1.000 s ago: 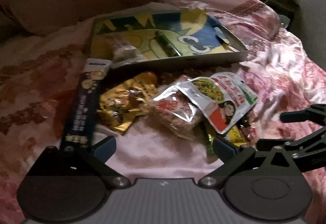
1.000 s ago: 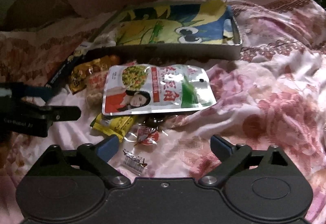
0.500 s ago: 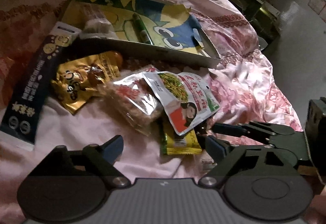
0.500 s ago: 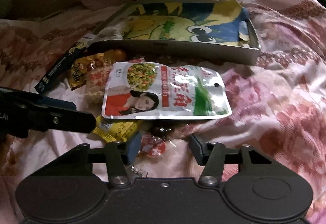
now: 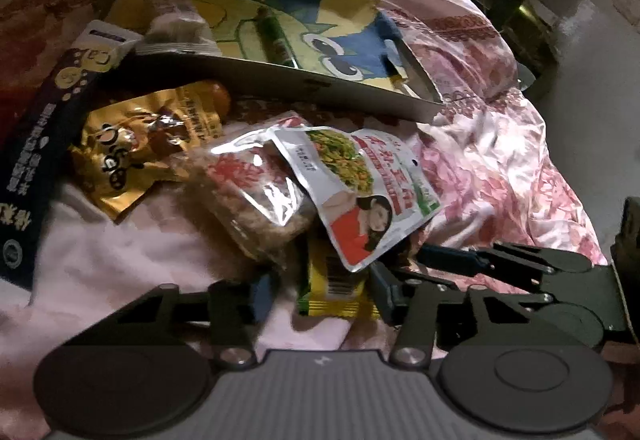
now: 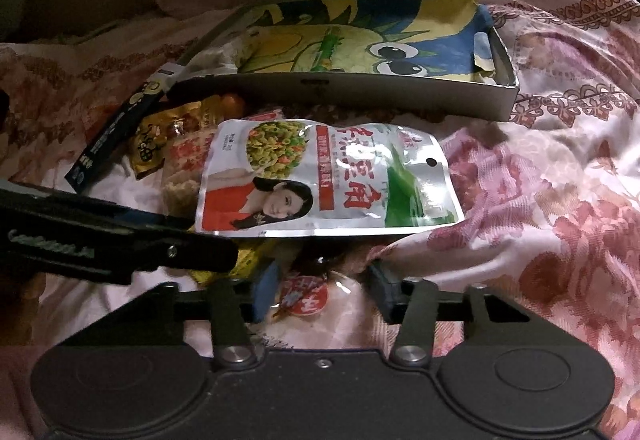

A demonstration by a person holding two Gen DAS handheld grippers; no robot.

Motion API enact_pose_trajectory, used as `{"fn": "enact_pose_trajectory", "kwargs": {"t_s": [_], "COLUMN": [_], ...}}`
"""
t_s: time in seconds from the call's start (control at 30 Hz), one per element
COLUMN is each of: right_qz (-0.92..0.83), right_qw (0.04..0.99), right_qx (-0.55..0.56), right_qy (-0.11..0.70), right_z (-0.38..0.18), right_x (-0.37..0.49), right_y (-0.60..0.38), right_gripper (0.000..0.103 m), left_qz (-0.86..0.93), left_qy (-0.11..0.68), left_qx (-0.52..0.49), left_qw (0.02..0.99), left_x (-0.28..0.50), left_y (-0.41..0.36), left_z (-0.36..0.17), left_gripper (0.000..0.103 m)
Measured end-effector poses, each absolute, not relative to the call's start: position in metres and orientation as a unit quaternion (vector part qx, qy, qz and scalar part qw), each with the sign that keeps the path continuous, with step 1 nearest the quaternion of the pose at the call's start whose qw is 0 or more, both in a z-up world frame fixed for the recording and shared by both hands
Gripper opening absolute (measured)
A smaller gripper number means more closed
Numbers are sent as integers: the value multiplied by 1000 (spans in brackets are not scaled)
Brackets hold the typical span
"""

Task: Organize snacks
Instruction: 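Grasp the yellow packaged bar with the left tool while the right tool approaches a small red-labeled snack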

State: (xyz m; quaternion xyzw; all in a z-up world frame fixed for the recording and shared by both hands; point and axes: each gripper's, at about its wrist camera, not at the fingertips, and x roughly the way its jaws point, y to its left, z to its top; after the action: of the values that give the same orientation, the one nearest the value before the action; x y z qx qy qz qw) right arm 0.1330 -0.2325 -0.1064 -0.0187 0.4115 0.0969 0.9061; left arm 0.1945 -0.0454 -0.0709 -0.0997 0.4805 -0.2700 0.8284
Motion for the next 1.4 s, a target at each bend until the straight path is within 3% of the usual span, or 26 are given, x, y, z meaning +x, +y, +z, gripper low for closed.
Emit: {"fn": "enact_pose_trajectory", "kwargs": {"t_s": [0.33, 0.5, 0.6, 0.67, 0.73, 1.1, 1.27, 1.4], "right_qz": [92, 98, 92, 88, 82, 77, 79, 90], "right_qw": [896, 895, 898, 901, 906, 908, 905, 902], "right_qx": [1, 16, 29, 25, 13, -13, -35, -54], "right_qy": [434, 434, 429, 423, 416, 412, 418, 419], "right_z": [-102, -98, -99, -100, -101, -107, -106, -109], "right_x": [119, 108, 110, 113, 118, 130, 122, 120], "right_y": [-235, -238, -241, -241, -240, -238, -233, -224], "right_gripper": [39, 38, 42, 46, 53, 57, 57, 59], "left_qz": [-244, -238, -236, -234, -236, -246, -265, -265], "left_qy": [500, 496, 489, 478, 462, 454, 446, 442], "left_qx": [-88, -73, -81, -74, -60, -27, 34, 84], "left_qw": [826, 832, 836, 843, 853, 856, 854, 853], "left_x": [179, 166, 168, 169, 168, 196, 196, 193], "left_y": [-41, -40, -44, -48, -52, -75, -96, -106], "left_z": [-67, -64, -61, -59, -56, -64, -69, -69], "left_gripper": [28, 27, 34, 50, 56, 57, 64, 59]}}
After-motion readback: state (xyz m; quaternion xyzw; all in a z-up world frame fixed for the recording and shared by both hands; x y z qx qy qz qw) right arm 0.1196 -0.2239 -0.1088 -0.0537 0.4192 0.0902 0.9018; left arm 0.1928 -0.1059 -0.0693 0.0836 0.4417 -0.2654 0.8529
